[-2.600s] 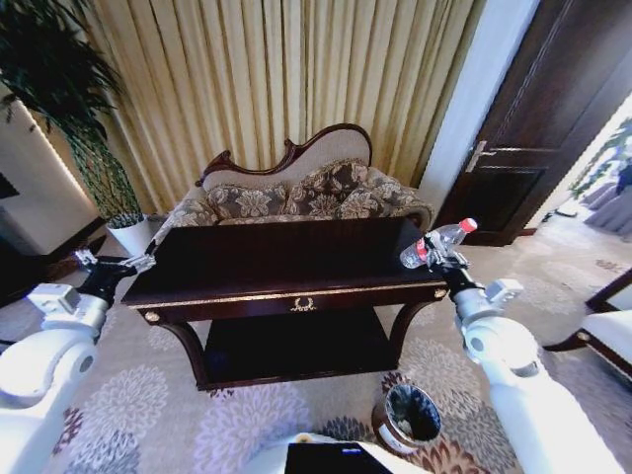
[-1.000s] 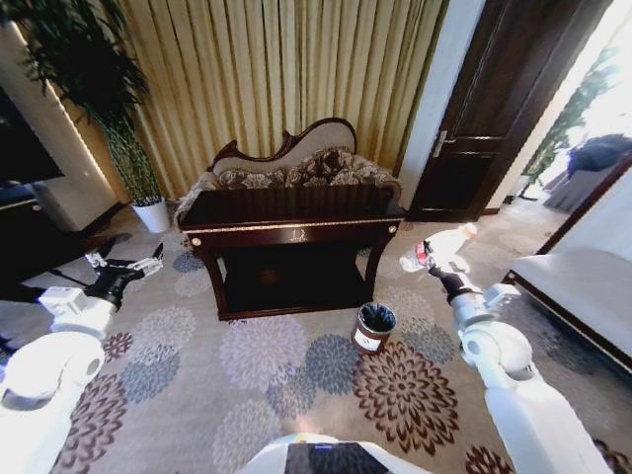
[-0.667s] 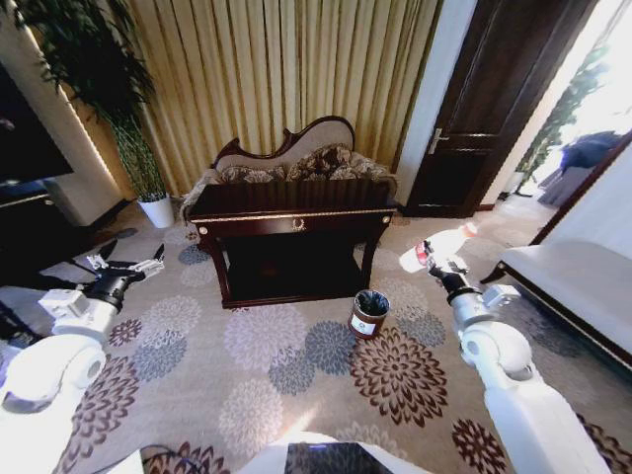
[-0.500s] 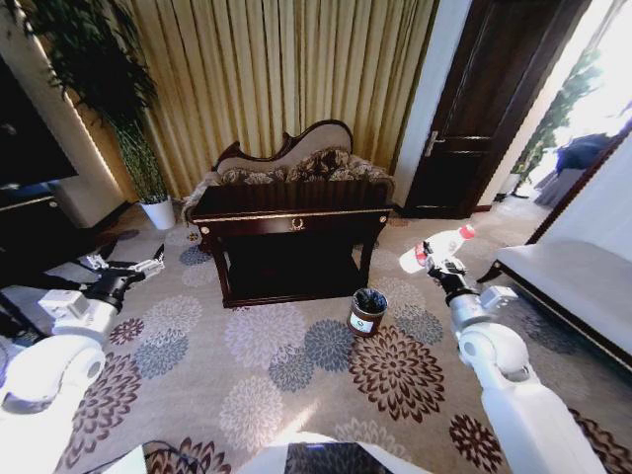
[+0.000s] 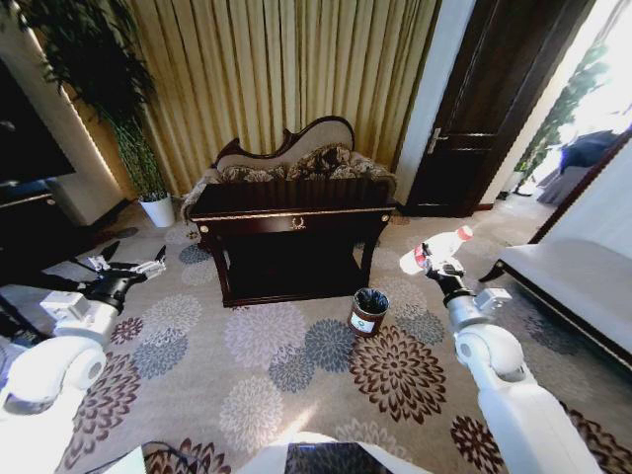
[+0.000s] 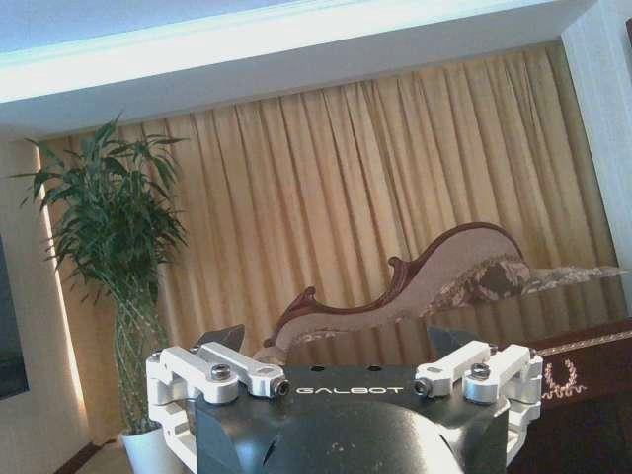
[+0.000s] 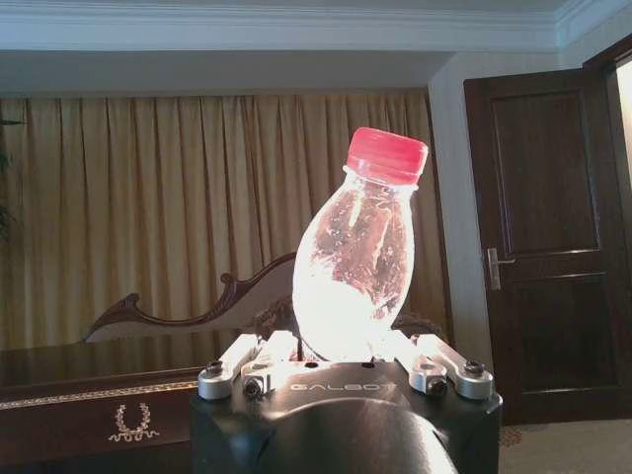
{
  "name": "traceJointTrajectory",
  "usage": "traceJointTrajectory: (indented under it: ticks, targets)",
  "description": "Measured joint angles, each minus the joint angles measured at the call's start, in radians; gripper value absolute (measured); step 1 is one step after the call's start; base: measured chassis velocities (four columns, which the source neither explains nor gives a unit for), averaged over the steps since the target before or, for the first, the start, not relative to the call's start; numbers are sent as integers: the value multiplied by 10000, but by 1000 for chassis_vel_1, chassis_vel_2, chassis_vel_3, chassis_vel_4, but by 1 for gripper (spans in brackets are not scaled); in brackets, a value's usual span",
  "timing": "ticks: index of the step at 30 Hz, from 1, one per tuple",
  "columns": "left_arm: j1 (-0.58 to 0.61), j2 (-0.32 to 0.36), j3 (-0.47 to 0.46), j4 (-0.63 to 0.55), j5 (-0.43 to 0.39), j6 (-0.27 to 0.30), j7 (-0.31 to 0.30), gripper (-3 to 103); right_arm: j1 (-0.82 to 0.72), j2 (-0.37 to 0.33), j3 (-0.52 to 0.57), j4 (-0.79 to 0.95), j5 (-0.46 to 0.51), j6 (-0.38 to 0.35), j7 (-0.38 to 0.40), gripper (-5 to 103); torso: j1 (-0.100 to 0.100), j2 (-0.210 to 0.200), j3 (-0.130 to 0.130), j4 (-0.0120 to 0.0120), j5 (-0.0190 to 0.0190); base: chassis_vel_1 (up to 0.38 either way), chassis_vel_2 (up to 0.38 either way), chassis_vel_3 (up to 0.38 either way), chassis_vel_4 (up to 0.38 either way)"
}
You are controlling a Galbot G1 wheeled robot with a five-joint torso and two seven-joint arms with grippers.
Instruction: Move to the front of the table and place the trash on the table into the trash bin.
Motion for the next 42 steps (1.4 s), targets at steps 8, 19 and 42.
traceJointTrajectory:
  ticks: [8, 19, 42]
  targets:
    - [5, -2, 53, -72, 6, -14, 30, 100, -3, 24, -12, 3, 12, 52, 0, 28, 2, -1, 0, -2, 2, 36, 44, -36, -42]
    - [102, -49, 89, -86, 45, -96, 36, 100, 55, 123, -179, -151, 8, 310, -1, 28, 1, 1, -2, 5, -12, 138, 144, -148, -151]
    - [-46, -47, 331, 9, 100, -220, 142, 100, 126, 245, -304, -406, -385, 487, -1, 28, 1, 0, 0, 1, -1, -76, 84, 77, -88]
